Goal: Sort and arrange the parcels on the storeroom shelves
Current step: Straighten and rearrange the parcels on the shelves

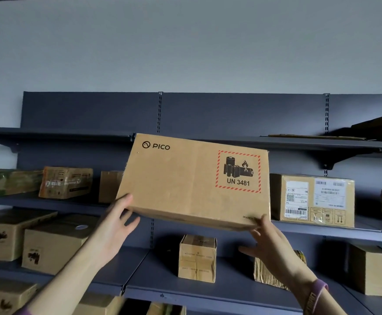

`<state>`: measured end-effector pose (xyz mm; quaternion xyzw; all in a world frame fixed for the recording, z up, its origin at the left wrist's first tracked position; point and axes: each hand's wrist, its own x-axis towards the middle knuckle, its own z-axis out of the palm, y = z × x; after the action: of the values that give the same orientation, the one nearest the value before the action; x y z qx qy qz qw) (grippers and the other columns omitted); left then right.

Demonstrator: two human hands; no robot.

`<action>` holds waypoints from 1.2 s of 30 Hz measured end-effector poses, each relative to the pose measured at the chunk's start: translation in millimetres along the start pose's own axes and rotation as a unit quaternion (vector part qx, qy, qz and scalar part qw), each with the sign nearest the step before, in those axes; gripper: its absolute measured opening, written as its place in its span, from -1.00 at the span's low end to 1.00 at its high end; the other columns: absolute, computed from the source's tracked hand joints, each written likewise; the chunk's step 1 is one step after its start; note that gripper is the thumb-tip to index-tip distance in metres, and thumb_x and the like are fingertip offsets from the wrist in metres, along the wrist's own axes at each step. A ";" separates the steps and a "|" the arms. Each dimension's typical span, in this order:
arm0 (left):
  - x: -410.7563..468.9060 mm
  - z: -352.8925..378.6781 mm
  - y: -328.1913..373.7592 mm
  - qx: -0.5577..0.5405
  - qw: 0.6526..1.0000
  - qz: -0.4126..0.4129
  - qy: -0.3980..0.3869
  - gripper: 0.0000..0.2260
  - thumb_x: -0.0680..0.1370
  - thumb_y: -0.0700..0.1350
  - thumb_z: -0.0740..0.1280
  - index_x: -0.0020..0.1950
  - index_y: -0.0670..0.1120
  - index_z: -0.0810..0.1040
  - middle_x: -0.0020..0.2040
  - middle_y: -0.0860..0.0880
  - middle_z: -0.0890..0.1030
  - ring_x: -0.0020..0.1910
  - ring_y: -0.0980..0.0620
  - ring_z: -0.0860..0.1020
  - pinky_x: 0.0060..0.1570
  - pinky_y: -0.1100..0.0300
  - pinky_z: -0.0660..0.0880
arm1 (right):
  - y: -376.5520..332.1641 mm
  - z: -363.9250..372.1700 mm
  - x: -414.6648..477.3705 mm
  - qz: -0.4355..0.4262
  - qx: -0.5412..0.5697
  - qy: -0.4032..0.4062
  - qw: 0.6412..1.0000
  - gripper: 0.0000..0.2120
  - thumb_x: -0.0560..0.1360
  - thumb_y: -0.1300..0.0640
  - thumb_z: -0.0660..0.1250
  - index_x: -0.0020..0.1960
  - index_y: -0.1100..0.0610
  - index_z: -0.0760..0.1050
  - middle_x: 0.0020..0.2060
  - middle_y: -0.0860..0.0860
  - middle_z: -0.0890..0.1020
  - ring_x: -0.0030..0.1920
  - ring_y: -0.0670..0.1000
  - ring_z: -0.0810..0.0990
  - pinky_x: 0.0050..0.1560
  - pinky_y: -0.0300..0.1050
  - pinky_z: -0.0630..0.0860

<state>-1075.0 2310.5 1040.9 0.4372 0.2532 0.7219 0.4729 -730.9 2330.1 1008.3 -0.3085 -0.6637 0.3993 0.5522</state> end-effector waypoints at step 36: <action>52.8 -40.6 -50.5 -0.037 0.986 -0.050 0.152 -0.51 0.64 -0.40 0.03 0.46 0.03 0.35 0.51 -0.08 0.28 0.40 -0.05 0.34 0.24 -0.12 0.42 | -0.5 104.0 -22.3 -0.235 -0.099 0.166 0.953 -0.34 0.36 -0.16 0.40 0.42 -0.29 0.27 0.45 -0.26 0.20 0.37 -0.22 0.35 0.12 -0.40 0.49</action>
<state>-1096.1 2381.5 1002.4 0.2912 0.3172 0.7641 0.4804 -828.3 2291.2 990.5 -0.2591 -0.6524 0.1334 0.6996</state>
